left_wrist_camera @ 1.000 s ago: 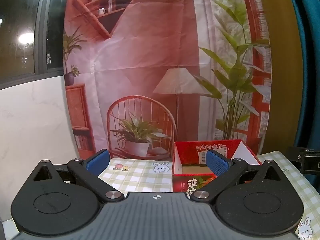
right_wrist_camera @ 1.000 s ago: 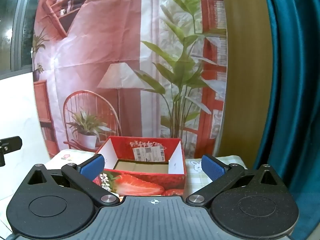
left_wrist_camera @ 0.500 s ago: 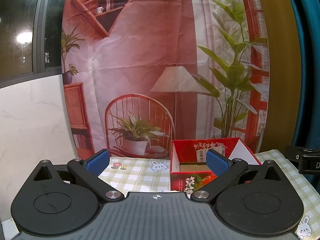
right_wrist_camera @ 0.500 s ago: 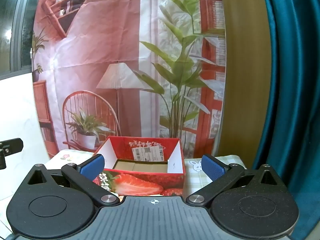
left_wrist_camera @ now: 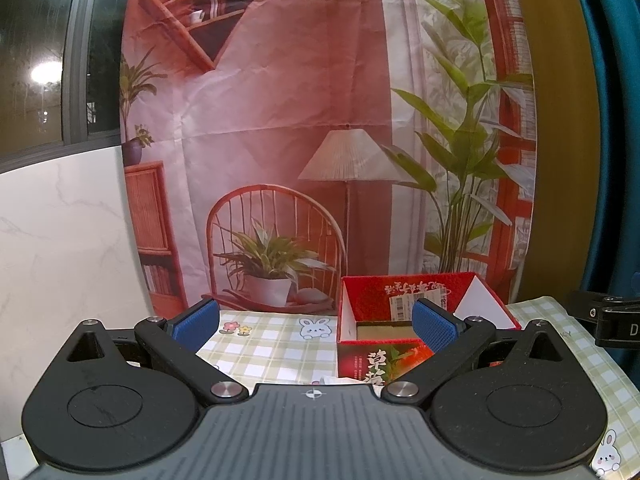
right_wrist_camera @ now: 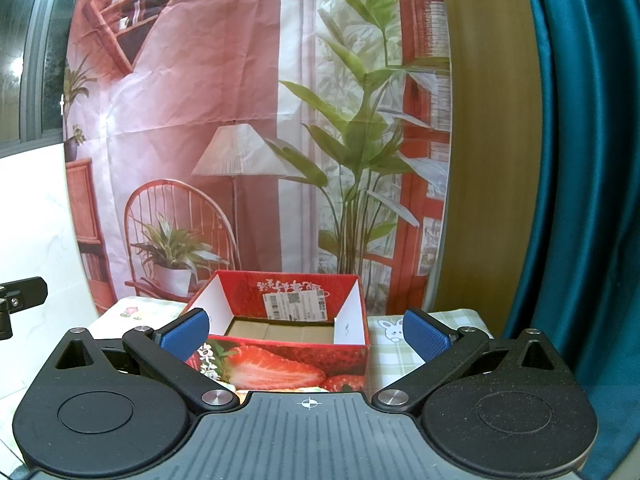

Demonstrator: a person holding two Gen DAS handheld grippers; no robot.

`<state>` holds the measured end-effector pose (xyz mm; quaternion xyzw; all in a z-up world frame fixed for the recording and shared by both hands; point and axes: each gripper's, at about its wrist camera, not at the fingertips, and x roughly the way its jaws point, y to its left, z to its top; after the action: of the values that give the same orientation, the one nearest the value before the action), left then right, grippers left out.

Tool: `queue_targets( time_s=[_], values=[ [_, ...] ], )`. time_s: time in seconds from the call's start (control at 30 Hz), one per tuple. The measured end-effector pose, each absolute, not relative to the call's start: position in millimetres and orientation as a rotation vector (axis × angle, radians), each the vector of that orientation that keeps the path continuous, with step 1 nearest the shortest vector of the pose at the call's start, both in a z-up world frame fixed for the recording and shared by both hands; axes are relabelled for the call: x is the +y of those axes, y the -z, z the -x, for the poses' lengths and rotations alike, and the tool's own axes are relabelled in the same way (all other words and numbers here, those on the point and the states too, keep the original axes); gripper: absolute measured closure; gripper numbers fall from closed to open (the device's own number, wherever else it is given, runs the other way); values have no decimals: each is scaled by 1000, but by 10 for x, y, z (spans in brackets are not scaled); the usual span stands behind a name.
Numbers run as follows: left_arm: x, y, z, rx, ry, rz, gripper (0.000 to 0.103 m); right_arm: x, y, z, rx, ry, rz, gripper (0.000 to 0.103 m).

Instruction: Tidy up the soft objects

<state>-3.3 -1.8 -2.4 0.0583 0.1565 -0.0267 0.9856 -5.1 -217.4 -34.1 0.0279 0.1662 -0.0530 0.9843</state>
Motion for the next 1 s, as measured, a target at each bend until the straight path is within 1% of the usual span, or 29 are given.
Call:
queue_targets(
  time_s=[1.0],
  values=[
    [-25, 61, 29, 333, 62, -112, 0, -2169, 367, 49, 339, 107, -54, 0]
  ],
)
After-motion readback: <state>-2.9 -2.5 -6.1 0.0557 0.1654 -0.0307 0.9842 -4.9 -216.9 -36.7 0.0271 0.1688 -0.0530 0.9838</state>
